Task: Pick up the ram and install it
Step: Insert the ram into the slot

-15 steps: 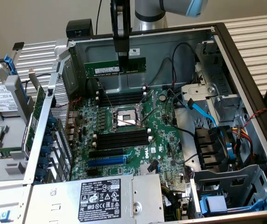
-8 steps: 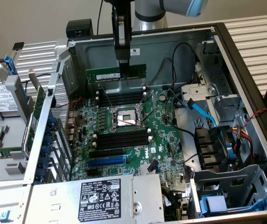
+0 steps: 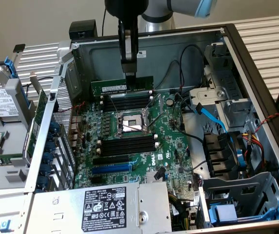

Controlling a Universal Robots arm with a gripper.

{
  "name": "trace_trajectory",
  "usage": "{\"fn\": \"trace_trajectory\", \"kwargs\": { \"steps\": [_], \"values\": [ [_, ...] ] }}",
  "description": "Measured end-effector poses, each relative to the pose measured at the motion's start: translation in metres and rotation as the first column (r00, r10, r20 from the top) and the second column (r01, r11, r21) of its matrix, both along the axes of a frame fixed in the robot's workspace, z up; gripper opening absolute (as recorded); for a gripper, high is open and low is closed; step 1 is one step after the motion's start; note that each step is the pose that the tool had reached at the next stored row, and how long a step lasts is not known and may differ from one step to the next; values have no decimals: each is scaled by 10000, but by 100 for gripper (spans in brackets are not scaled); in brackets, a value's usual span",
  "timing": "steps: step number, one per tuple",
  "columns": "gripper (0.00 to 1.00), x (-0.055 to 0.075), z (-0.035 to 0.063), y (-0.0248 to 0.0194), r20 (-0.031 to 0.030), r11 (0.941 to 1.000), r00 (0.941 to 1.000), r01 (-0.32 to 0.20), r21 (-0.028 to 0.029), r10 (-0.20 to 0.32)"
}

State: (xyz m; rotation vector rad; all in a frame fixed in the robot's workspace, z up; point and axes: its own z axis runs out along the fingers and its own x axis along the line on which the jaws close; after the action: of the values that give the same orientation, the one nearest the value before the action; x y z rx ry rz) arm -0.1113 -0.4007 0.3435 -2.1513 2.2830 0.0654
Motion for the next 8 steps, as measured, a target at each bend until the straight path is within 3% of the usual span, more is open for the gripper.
{"fn": "trace_trajectory", "kwargs": {
  "steps": [8],
  "values": [
    [12,0,-144,-73,0,10000,10000,3,50,-3]
  ]
}}
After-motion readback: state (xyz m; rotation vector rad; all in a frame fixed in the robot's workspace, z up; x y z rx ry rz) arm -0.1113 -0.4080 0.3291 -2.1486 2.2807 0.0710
